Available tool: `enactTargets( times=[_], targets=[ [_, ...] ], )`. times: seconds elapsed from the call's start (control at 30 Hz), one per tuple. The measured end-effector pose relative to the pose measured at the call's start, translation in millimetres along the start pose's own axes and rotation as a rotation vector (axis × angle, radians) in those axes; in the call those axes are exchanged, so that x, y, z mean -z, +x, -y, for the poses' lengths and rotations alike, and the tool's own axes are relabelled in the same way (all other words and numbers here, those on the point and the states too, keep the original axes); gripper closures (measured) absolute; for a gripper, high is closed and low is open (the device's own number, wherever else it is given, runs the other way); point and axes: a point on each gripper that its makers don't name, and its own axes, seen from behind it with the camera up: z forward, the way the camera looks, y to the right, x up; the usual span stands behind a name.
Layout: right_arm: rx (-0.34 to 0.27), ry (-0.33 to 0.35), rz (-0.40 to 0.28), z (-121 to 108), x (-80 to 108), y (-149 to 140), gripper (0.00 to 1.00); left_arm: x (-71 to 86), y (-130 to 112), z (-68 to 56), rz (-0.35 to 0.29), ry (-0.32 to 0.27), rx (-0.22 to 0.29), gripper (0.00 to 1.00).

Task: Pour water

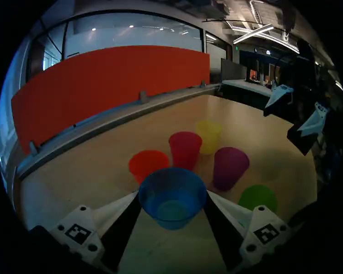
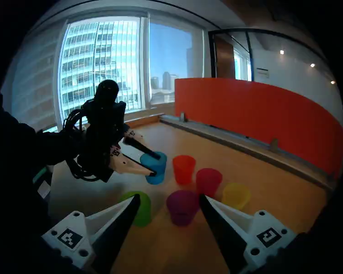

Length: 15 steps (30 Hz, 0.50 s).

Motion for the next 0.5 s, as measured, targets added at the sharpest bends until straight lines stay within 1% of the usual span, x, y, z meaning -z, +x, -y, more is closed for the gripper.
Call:
enactTargets(
  times=[0.1,0.3,0.5],
  targets=[
    [0.007,0.002,0.002,2,-1.3,0,0.01,9.2,14,3.2,-0.034,0.011,0.004,0.12],
    [0.025,0.01,0.005,8,-3.2,0,0.01,30.1,42,14.6,-0.107,0.046,-0.003,0.12],
    [0.042,0.016,0.011,13,-6.0,-2,0.01,52.2,69,24.3,-0.183,0.072,0.003,0.12]
  ],
)
